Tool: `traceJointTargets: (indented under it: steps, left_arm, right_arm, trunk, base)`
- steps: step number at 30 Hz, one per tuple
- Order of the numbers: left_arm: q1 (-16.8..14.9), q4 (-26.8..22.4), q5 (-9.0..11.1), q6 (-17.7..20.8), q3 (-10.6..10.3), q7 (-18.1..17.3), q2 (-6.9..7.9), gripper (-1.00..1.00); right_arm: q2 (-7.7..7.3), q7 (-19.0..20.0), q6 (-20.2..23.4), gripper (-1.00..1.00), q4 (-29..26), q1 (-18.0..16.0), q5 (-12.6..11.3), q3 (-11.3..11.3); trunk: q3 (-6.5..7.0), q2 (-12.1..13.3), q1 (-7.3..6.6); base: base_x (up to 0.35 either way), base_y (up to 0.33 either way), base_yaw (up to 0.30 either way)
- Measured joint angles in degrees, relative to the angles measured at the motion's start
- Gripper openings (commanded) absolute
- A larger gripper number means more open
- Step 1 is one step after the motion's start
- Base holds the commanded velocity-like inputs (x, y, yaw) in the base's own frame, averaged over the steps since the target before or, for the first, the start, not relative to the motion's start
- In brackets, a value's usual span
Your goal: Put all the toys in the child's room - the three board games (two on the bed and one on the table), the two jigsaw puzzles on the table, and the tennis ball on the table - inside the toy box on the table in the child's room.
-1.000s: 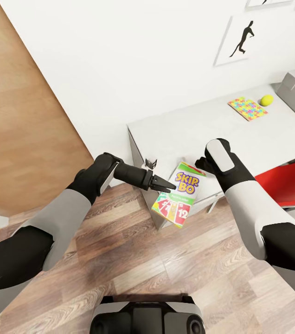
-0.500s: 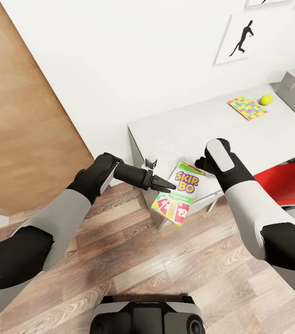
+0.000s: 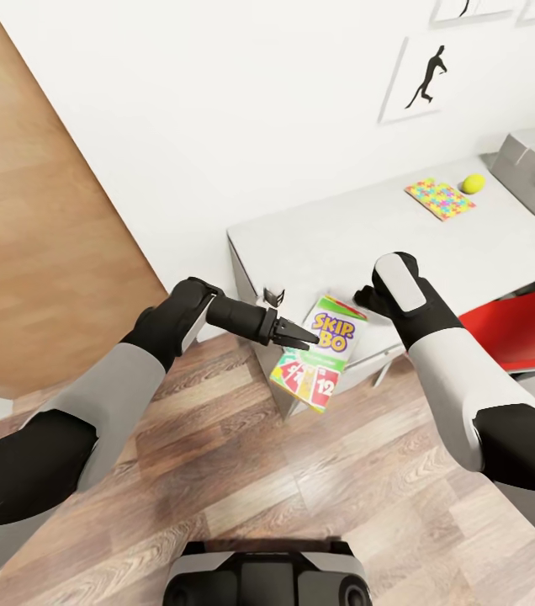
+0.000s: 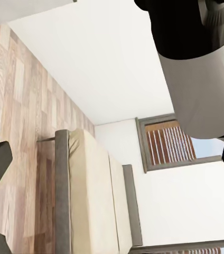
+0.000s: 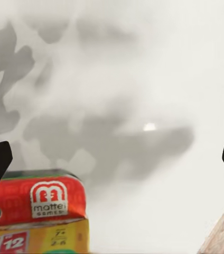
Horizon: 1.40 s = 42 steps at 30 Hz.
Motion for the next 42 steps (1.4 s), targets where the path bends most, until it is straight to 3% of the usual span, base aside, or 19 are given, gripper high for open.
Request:
traceJointTargets:
  steps: [30,42]
  left_arm:
    - [0.0,0.0,0.0,0.0,0.1,0.0,0.13,1.00]
    - [0.0,0.0,0.0,0.0,0.1,0.0,1.12,1.00]
  right_arm:
    - [0.27,0.0,-0.1,1.00,-0.1,0.0,-0.1,0.1]
    - [0.24,0.0,-0.1,1.00,-0.2,0.0,-0.1,0.1]
  trunk:
    - [2.63,0.0,0.00]
    - [3.71,0.0,0.01]
  base:
    - [-0.047,0.018,-0.082]
    - [-0.020,0.013,-0.076]
